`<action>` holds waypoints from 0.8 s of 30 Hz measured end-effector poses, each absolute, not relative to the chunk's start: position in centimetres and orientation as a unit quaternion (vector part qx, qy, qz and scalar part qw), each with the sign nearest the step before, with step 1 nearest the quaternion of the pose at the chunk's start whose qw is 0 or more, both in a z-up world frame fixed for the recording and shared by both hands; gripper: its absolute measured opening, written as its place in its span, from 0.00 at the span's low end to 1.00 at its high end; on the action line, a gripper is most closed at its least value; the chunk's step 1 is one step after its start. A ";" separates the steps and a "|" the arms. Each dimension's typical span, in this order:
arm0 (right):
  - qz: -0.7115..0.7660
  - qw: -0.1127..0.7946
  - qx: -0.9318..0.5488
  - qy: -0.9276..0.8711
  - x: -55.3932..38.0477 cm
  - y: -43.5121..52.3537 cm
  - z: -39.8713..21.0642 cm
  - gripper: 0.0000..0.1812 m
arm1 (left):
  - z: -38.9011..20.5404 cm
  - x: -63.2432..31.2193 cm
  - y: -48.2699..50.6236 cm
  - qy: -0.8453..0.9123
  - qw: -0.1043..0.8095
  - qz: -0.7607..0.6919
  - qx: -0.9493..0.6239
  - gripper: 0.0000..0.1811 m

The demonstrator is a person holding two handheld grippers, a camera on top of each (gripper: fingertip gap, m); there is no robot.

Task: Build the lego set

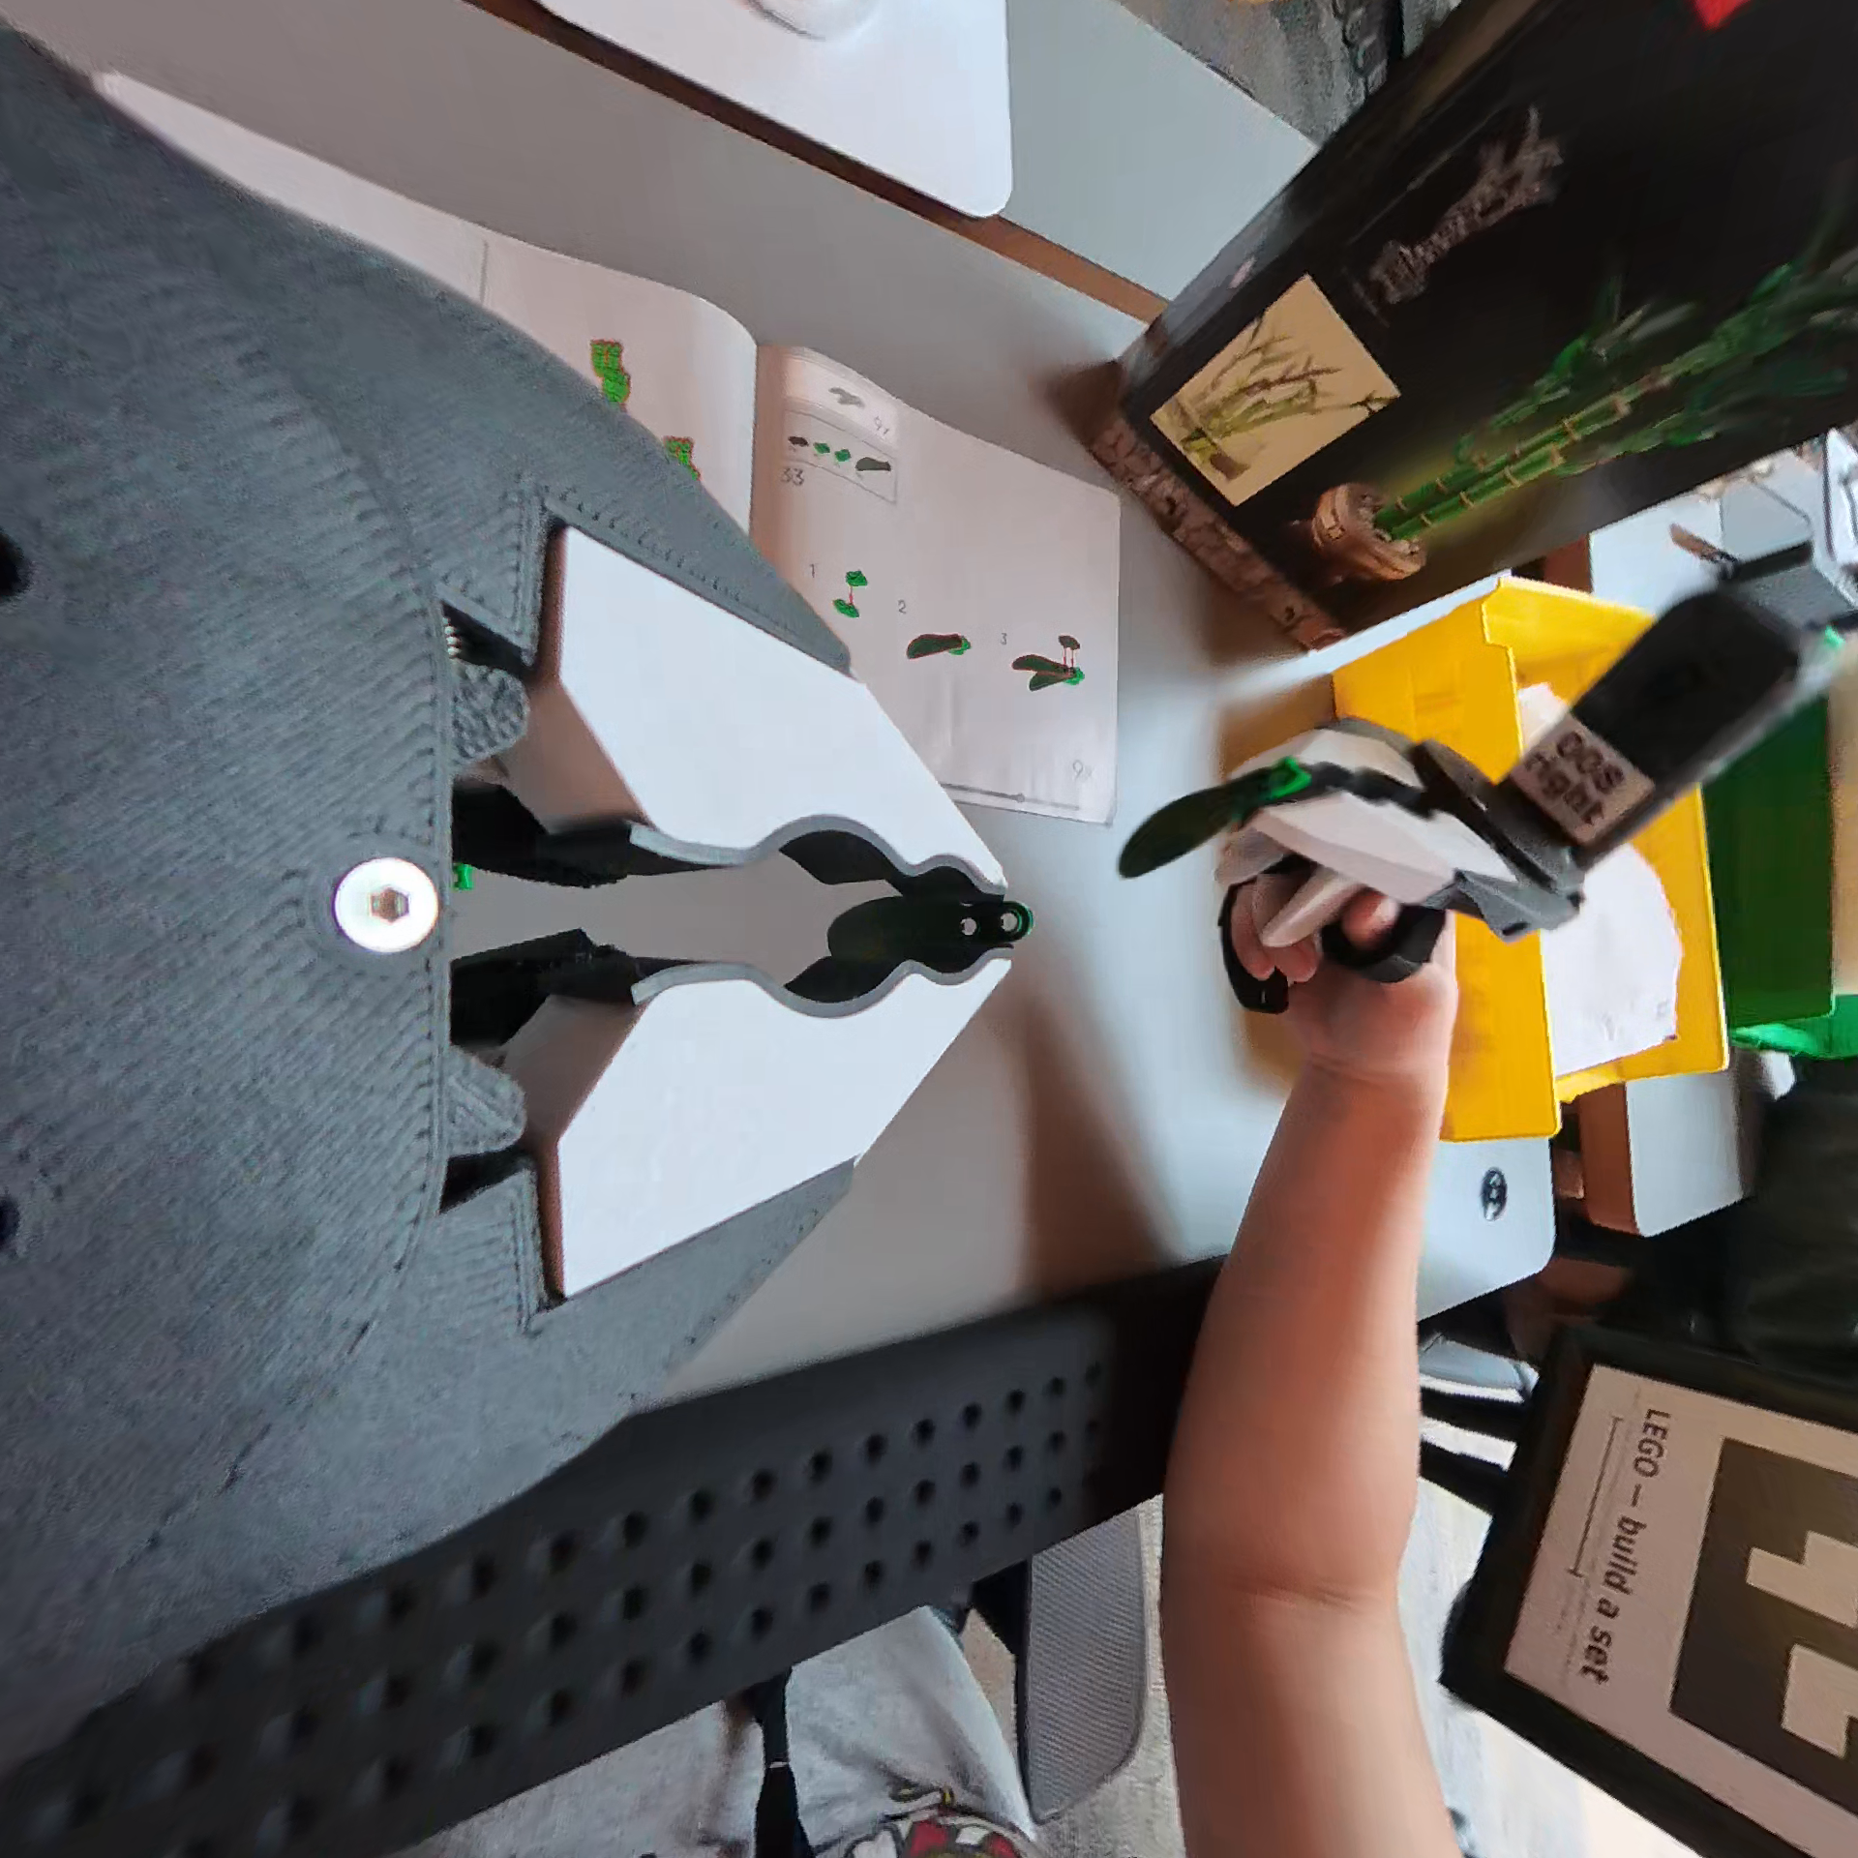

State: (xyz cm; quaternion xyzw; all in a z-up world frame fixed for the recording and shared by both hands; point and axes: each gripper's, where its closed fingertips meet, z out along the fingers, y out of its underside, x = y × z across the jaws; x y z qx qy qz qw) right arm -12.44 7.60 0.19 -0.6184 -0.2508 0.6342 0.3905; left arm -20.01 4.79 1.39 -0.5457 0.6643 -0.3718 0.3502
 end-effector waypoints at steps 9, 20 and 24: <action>0.705 0.265 -0.592 -0.287 -17.8 4.0 0.2 0.03 | 1.2 -19.1 2.5 0.695 0.322 -0.393 -0.509 0.03; 0.707 0.253 -0.575 -0.325 -19.4 2.2 0.8 0.02 | 0.6 -18.9 1.9 0.698 0.298 -0.404 -0.510 0.03; 0.704 0.263 -0.575 -0.324 -19.3 2.4 0.9 0.02 | 0.6 -18.9 1.7 0.695 0.285 -0.417 -0.512 0.03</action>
